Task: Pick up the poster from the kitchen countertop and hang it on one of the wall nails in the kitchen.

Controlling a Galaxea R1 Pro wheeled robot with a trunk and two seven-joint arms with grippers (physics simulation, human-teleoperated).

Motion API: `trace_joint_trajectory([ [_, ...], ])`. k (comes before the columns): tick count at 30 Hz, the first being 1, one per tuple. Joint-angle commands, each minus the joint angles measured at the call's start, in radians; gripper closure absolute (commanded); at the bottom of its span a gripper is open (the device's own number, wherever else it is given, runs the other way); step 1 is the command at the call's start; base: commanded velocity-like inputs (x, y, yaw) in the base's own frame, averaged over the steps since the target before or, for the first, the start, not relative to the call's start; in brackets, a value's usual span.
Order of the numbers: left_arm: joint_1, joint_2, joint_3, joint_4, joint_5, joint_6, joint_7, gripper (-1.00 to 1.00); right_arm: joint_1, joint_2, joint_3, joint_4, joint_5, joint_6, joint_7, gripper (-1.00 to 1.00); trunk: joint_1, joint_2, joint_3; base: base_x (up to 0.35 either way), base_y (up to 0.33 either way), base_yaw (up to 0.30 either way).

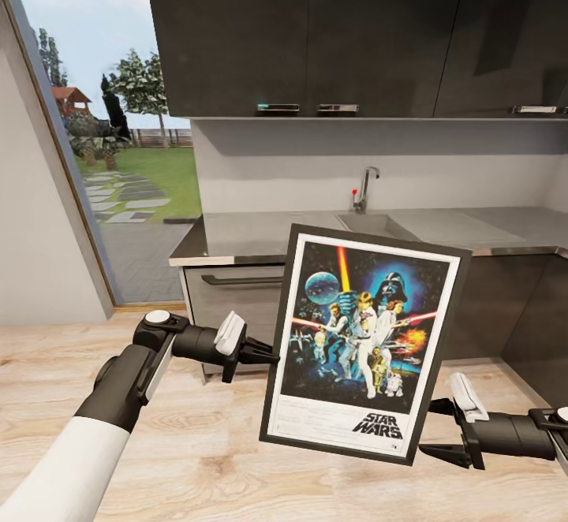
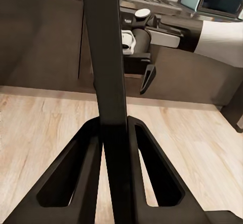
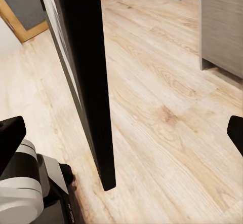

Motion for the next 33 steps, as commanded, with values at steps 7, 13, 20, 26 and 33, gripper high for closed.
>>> trace_joint_trajectory([
  [7, -0.001, 0.0, -0.002, 0.0, 0.0, 0.008, -0.002, 1.0, -0.001, 0.0, 0.001, 0.0, -0.001, 0.011, 0.003, -1.0, 0.0, -0.001, -0.001, 0.0, 0.0, 0.0],
  [13, -0.001, -0.001, -0.003, -0.001, 0.0, 0.008, -0.002, 1.0, -0.001, 0.0, 0.001, 0.0, -0.001, 0.011, 0.003, -1.0, 0.0, -0.001, -0.001, 0.0, 0.0, 0.0],
  [20, -0.001, -0.002, -0.004, -0.001, 0.001, 0.008, -0.002, 1.0, -0.001, 0.0, 0.001, 0.0, -0.001, 0.011, 0.003, -1.0, 0.0, -0.001, -0.001, 0.0, 0.0, 0.0],
  [26, -0.001, -0.002, -0.005, -0.001, 0.001, 0.008, -0.002, 1.0, -0.001, 0.001, 0.001, 0.0, -0.001, 0.011, 0.003, -1.0, 0.0, -0.001, -0.001, 0.0, 0.0, 0.0],
  [33, -0.001, -0.002, -0.005, -0.001, 0.001, 0.008, -0.002, 1.0, -0.001, 0.001, 0.001, 0.0, -0.001, 0.011, 0.003, -1.0, 0.0, -0.001, -0.001, 0.0, 0.0, 0.0],
])
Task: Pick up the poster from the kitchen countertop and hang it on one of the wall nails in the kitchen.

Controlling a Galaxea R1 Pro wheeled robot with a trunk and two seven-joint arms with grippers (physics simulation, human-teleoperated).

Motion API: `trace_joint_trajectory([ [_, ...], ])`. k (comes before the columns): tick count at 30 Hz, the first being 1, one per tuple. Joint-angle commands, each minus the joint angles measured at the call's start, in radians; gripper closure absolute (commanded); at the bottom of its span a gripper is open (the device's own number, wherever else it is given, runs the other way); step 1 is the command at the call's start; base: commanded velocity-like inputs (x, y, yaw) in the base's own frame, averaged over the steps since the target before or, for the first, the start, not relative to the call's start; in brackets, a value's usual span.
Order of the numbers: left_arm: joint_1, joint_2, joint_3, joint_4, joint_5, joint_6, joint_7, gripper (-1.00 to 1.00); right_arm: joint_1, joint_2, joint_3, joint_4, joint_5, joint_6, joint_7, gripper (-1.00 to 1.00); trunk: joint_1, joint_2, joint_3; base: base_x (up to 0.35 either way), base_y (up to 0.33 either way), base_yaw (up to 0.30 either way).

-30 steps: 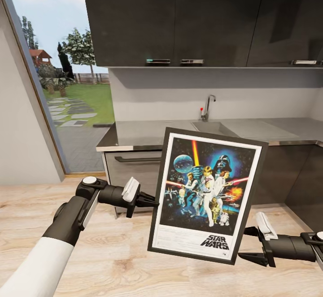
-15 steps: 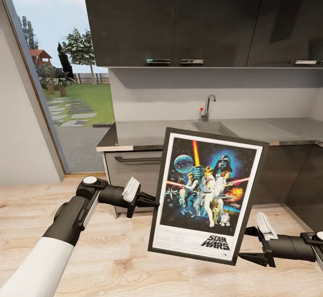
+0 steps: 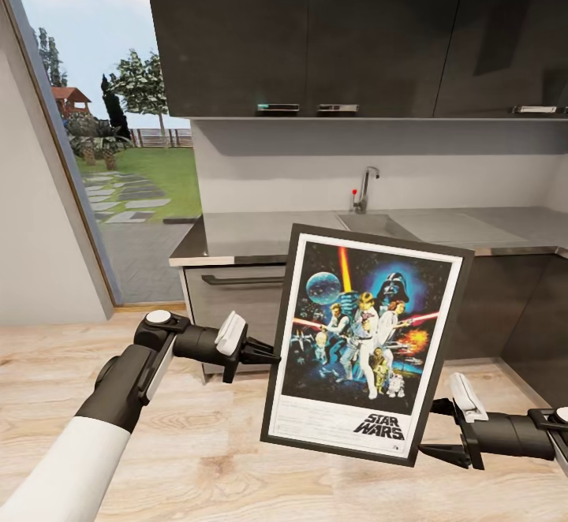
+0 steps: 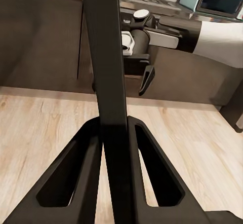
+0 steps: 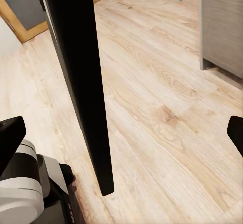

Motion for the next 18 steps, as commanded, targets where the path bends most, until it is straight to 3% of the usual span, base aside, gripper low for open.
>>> trace_joint_trajectory([
  [1, -0.001, 0.001, -0.002, 0.0, 0.0, 0.008, -0.002, 1.0, -0.001, 0.0, 0.0, 0.0, -0.001, 0.011, 0.004, -1.0, 0.0, -0.001, -0.001, 0.0, 0.0, 0.0],
  [15, -0.001, 0.001, -0.002, 0.0, 0.0, 0.008, -0.002, 1.0, -0.001, 0.0, 0.0, 0.0, -0.001, 0.008, 0.004, -1.0, 0.0, -0.001, -0.001, 0.0, 0.0, 0.0],
  [16, -0.001, 0.001, -0.002, 0.0, 0.0, 0.008, -0.002, 1.0, -0.001, 0.0, 0.0, 0.0, -0.001, 0.008, 0.004, 1.0, 0.0, -0.001, -0.001, 0.0, 0.0, 0.0],
  [18, -0.001, 0.001, -0.002, 0.0, 0.001, 0.008, -0.002, 1.0, -0.001, 0.0, 0.0, 0.0, -0.001, 0.008, 0.004, 1.0, 0.0, -0.001, -0.001, 0.0, 0.0, 0.0],
])
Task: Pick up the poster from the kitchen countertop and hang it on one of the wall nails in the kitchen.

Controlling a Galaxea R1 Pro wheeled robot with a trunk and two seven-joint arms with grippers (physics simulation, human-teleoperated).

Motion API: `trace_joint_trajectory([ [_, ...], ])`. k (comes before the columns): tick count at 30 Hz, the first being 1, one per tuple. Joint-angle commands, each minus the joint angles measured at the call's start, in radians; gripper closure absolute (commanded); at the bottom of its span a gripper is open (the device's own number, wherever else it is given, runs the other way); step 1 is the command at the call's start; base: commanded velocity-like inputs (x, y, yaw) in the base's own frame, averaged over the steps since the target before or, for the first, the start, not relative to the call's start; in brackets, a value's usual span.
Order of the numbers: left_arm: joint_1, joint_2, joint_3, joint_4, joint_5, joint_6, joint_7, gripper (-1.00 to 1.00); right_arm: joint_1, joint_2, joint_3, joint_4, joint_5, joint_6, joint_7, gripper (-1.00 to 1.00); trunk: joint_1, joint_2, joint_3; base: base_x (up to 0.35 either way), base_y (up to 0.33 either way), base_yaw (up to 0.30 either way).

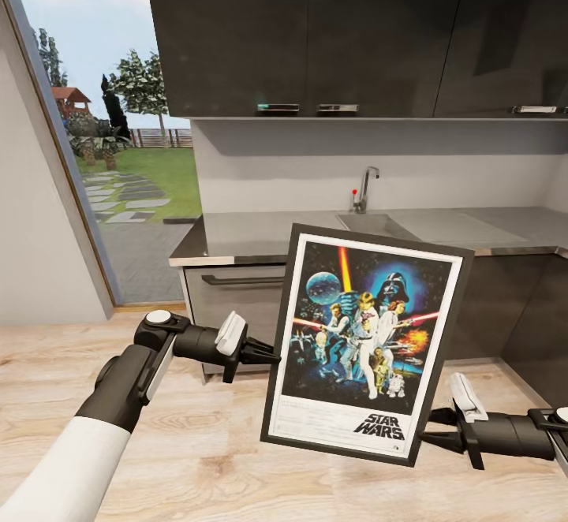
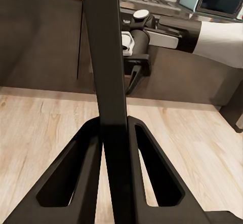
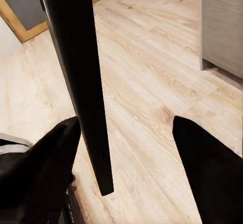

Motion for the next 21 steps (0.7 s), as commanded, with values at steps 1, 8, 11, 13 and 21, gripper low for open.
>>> trace_joint_trajectory([
  [1, -0.001, 0.001, -0.002, 0.0, 0.0, 0.008, -0.002, 1.0, -0.001, 0.0, 0.0, 0.0, -0.001, 0.01, 0.004, 1.0, 0.0, -0.001, -0.001, 0.0, 0.0, 0.0],
  [8, -0.001, 0.001, -0.003, 0.0, 0.001, 0.009, -0.003, 1.0, -0.001, 0.0, 0.0, 0.0, -0.001, 0.01, 0.004, 1.0, 0.0, -0.001, -0.001, 0.0, 0.0, 0.0],
  [11, -0.001, 0.001, -0.004, 0.0, 0.001, 0.009, -0.003, 1.0, -0.001, 0.0, 0.0, 0.0, -0.001, 0.01, 0.004, 1.0, 0.0, -0.001, -0.001, 0.0, 0.0, 0.0],
  [13, -0.001, 0.001, -0.004, 0.0, 0.001, 0.009, -0.003, 1.0, -0.001, 0.0, 0.0, 0.0, -0.001, 0.01, 0.004, 1.0, 0.0, -0.001, -0.001, 0.0, 0.0, 0.0],
  [21, -0.001, 0.001, -0.01, 0.001, 0.001, 0.013, -0.003, -1.0, -0.001, 0.0, 0.0, 0.0, -0.001, 0.01, 0.004, 1.0, 0.0, -0.001, -0.001, 0.0, 0.0, 0.0],
])
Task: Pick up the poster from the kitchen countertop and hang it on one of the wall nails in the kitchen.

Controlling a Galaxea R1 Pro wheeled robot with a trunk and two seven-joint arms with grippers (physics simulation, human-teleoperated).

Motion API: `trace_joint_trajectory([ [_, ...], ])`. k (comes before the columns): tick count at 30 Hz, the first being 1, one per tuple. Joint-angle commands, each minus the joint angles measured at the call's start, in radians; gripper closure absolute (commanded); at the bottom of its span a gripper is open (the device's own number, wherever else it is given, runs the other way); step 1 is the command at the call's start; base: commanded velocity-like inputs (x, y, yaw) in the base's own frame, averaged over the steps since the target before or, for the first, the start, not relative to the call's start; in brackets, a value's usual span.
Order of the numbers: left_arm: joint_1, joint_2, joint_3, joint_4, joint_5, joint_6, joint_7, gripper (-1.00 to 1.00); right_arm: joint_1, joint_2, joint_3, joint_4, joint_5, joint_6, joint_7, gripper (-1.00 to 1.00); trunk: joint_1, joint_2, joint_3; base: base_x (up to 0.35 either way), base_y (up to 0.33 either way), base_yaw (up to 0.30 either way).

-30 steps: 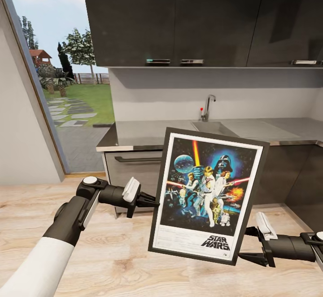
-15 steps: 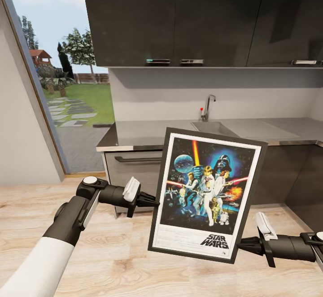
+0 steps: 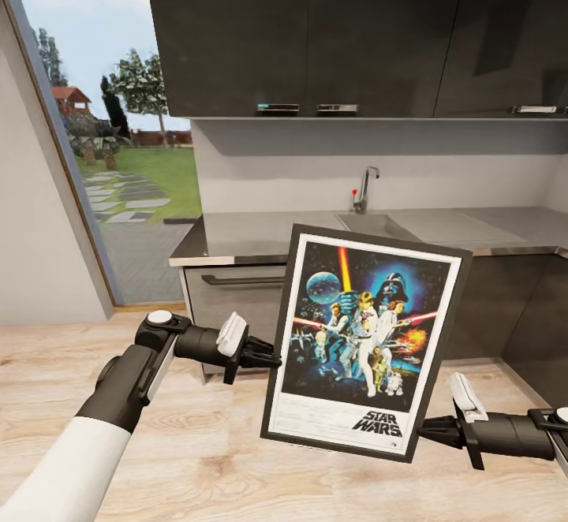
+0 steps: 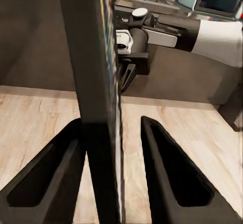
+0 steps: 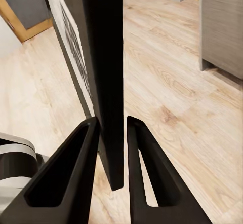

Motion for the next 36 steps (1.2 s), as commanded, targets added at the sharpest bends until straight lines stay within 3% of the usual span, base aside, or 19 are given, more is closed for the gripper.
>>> trace_joint_trajectory([
  [1, -0.001, 0.001, -0.003, -0.001, 0.0, 0.011, -0.003, -1.0, -0.001, 0.0, 0.0, 0.0, -0.001, 0.015, 0.004, 1.0, 0.0, -0.001, -0.001, 0.0, 0.0, 0.0],
  [20, -0.001, 0.01, 0.028, 0.003, -0.006, 0.006, -0.002, -1.0, -0.001, 0.0, 0.0, 0.0, -0.001, 0.015, 0.004, 1.0, 0.0, -0.001, -0.001, 0.0, 0.0, 0.0],
  [25, -0.001, 0.036, 0.053, 0.004, -0.006, 0.006, -0.002, -1.0, -0.001, 0.0, 0.0, 0.0, -0.001, 0.015, 0.004, 1.0, 0.0, -0.001, -0.001, 0.0, 0.0, 0.0],
  [31, -0.001, 0.088, 0.063, 0.013, -0.006, 0.005, -0.002, -1.0, -0.001, 0.0, -0.001, 0.0, -0.001, 0.015, 0.004, 1.0, 0.0, -0.001, -0.001, 0.0, 0.0, 0.0],
  [33, -0.001, 0.117, 0.073, 0.019, -0.005, 0.004, -0.002, -1.0, -0.001, 0.0, -0.002, 0.0, -0.001, 0.015, 0.004, 1.0, 0.0, -0.001, -0.001, 0.0, 0.0, 0.0],
  [36, -0.001, 0.131, 0.077, 0.031, -0.005, 0.004, -0.002, -1.0, -0.001, 0.0, -0.002, 0.0, -0.001, 0.015, 0.004, 1.0, 0.0, -0.001, -0.001, 0.0, 0.0, 0.0],
])
